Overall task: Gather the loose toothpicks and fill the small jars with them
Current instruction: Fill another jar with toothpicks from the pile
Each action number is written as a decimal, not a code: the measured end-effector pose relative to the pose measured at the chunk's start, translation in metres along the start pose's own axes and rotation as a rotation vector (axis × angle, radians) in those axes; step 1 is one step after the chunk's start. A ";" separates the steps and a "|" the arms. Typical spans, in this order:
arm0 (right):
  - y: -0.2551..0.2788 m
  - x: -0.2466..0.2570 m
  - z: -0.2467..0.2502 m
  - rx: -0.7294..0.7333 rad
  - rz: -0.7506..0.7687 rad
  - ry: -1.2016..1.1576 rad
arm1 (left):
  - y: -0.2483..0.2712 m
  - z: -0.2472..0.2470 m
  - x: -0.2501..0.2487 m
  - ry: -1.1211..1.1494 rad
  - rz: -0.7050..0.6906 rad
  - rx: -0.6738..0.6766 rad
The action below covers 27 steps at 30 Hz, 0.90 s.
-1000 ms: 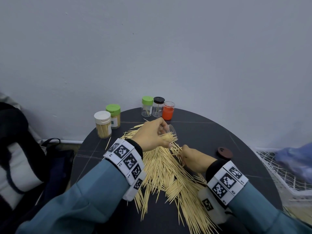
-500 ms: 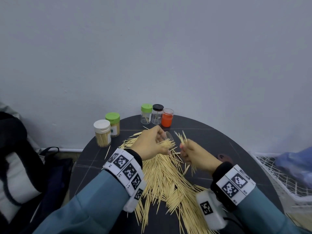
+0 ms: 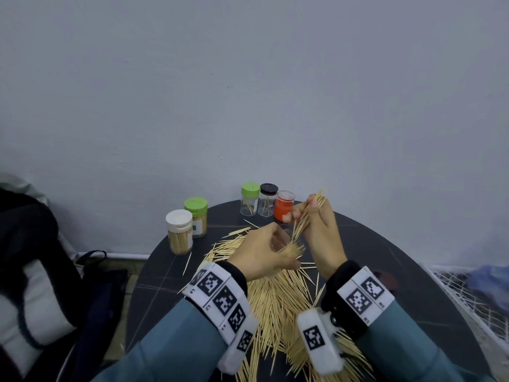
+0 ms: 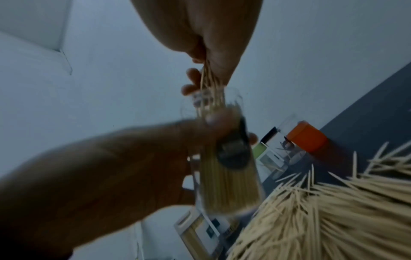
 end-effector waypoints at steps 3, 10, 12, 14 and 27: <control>0.009 -0.011 -0.003 0.014 -0.015 -0.036 | -0.002 0.003 -0.002 0.060 -0.007 -0.025; 0.014 -0.020 -0.007 0.094 -0.090 -0.133 | -0.002 0.006 -0.002 0.090 -0.001 -0.019; 0.012 -0.017 -0.004 0.069 -0.064 -0.110 | -0.002 0.006 -0.003 0.075 -0.010 -0.019; 0.011 -0.014 -0.001 0.048 -0.045 -0.104 | -0.001 0.006 -0.003 0.065 -0.012 -0.018; 0.025 -0.018 0.003 0.129 0.034 0.138 | 0.001 0.012 0.002 0.062 0.039 -0.038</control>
Point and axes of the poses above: each hand's wrist, its own y-axis away from the middle knuckle, its own z-axis out of the back of the hand, x = y × z, the point moved 5 cm from there along -y, towards the middle knuckle, and after that the axes turned 6 degrees about y, right-handed, at the moved point
